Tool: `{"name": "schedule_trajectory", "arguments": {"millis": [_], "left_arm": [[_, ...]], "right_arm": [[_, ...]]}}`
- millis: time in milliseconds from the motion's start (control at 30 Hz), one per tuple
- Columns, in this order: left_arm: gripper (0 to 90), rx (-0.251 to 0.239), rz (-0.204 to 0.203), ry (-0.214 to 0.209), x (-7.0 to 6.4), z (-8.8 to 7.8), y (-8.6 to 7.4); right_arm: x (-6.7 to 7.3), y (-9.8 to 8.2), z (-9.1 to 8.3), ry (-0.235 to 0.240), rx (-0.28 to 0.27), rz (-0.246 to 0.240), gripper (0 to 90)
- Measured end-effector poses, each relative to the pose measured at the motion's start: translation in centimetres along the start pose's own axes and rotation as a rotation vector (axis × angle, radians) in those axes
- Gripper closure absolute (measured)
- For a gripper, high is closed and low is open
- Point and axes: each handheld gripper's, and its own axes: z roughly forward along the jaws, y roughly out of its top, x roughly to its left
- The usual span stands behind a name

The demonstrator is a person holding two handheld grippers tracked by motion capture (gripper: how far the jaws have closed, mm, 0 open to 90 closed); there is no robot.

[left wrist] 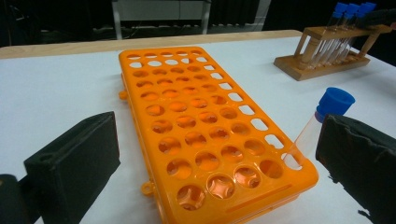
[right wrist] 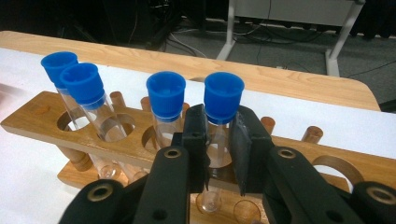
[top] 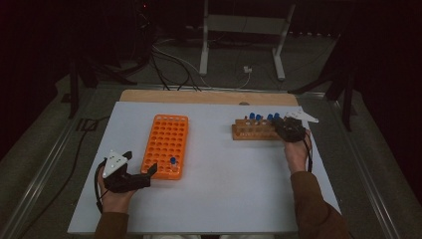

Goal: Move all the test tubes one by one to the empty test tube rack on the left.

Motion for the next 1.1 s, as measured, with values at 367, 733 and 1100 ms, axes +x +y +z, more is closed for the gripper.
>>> {"name": "schedule_trajectory", "arguments": {"millis": [367, 733, 1100], "left_arm": [[0.5, 0.005, 0.001, 0.0, 0.0, 0.1, 0.0], [0.5, 0.005, 0.001, -0.002, 0.0, 0.0, 0.0], [0.5, -0.009, -0.006, -0.009, -0.2, -0.3, 0.4]], "right_arm": [[-0.2, 0.7, -1.1, -0.004, -0.039, -0.009, 77.6], [0.6, 3.1, -3.0, 0.009, -0.096, -0.059, 77.6], [0.6, 3.9, -5.1, 0.025, -0.135, -0.065, 77.6]]}}
